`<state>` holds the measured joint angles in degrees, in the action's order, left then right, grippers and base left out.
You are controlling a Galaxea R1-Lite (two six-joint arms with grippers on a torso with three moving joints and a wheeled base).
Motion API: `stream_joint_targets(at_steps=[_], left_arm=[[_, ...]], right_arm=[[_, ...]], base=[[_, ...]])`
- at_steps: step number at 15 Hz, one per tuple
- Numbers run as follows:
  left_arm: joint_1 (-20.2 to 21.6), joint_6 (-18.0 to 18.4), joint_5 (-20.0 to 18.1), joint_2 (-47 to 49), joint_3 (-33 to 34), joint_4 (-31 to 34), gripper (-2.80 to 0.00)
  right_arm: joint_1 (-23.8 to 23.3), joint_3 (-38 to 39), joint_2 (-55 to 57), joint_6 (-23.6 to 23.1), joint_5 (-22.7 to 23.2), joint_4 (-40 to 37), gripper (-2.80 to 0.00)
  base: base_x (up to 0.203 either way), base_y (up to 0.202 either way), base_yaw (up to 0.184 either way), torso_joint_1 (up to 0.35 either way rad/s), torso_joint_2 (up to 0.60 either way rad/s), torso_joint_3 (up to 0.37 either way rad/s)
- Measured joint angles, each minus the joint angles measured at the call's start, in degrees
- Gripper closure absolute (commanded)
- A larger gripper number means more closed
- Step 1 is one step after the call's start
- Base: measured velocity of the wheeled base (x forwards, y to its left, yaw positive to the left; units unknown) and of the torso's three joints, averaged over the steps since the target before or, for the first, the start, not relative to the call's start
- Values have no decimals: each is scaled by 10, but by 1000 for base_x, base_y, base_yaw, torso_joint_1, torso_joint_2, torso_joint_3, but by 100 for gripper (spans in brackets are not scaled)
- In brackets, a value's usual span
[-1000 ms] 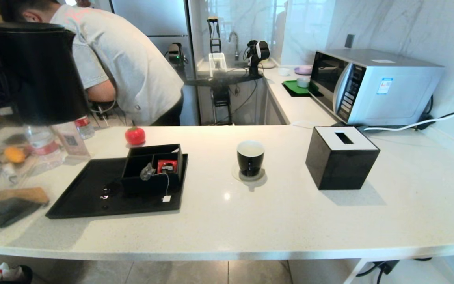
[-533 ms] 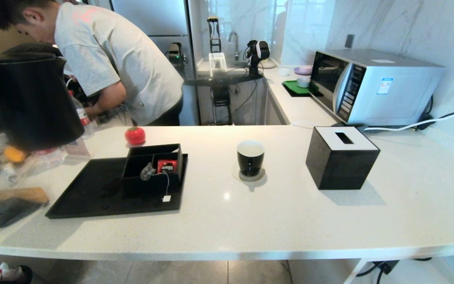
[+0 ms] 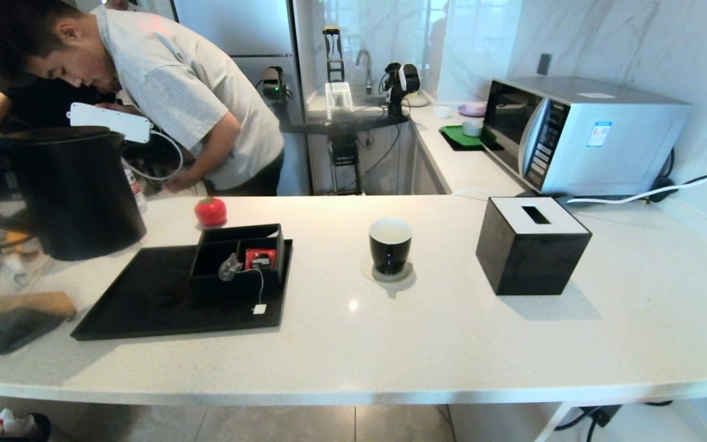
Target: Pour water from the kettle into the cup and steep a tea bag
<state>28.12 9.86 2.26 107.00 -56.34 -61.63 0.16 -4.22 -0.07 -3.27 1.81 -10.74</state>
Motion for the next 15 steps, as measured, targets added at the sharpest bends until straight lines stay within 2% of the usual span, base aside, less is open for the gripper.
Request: stream_joint_targets(at_steps=[6,11,15], left_arm=[[-10,0,0,89,5,-80,0],[-37,-1,-1,138,35,-134,0],[-57,-21,-1,161,55,-176,0]], right_arm=[[0,0,0,0,0,0,0],[0,0,0,0,0,0,0],[0,0,0,0,0,0,0]], base=[[0,0,0,0,0,0],[0,0,0,0,0,0],[0,0,0,0,0,0]])
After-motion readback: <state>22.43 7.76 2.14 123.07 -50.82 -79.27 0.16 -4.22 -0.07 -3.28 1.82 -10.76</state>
